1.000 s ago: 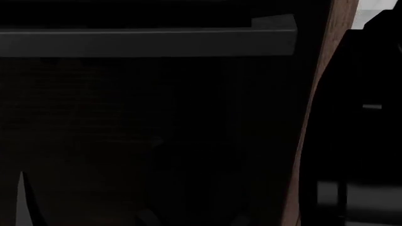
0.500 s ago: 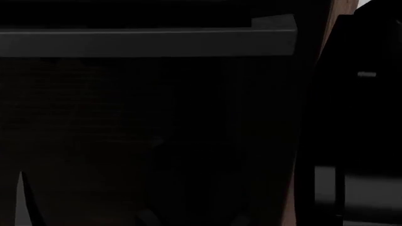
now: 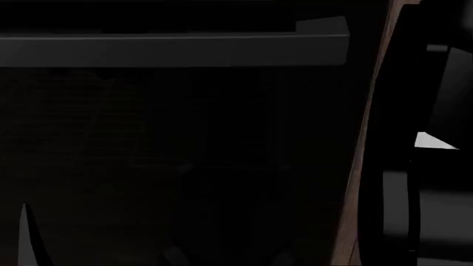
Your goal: Press the start button on the microwave
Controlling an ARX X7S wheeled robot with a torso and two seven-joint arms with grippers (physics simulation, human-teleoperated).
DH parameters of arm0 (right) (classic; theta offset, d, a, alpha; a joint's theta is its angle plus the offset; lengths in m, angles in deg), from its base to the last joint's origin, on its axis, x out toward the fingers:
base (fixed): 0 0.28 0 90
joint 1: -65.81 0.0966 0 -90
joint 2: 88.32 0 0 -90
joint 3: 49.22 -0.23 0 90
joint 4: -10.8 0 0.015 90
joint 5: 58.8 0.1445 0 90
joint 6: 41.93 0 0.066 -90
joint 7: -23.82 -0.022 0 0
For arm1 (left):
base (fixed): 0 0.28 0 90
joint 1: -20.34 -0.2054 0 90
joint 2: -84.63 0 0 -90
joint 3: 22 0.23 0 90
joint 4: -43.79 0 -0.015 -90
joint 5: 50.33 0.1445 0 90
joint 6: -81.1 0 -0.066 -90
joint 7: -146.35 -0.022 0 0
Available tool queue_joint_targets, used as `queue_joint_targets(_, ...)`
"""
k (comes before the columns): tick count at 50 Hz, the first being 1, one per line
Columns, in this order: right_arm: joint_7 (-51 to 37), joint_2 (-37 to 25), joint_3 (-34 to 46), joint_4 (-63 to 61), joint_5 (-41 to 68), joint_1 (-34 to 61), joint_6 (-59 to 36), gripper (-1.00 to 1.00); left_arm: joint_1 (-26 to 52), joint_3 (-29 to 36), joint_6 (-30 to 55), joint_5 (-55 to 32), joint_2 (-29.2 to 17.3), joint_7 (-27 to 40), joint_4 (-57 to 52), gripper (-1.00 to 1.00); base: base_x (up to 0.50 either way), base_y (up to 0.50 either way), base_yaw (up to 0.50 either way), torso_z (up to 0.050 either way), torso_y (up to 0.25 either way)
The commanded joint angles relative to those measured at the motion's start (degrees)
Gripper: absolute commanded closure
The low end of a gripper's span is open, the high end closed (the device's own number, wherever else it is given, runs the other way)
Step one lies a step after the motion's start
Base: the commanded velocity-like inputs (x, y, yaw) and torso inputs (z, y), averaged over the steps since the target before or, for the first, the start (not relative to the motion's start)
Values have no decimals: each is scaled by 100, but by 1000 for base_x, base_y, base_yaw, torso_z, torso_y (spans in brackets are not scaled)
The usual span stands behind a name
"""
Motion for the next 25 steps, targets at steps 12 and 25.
queue_joint_targets(12,-161,23,78,208,160,-135,-66,100,23,2,40,-24,-43,11,-100,-100,8,0,5,1,0)
queue_joint_targets(25,-213,-34,81,-90,249,-304,-422,100,11,35,33,-13,-72,42,-130,-100,2,0,0,0,0)
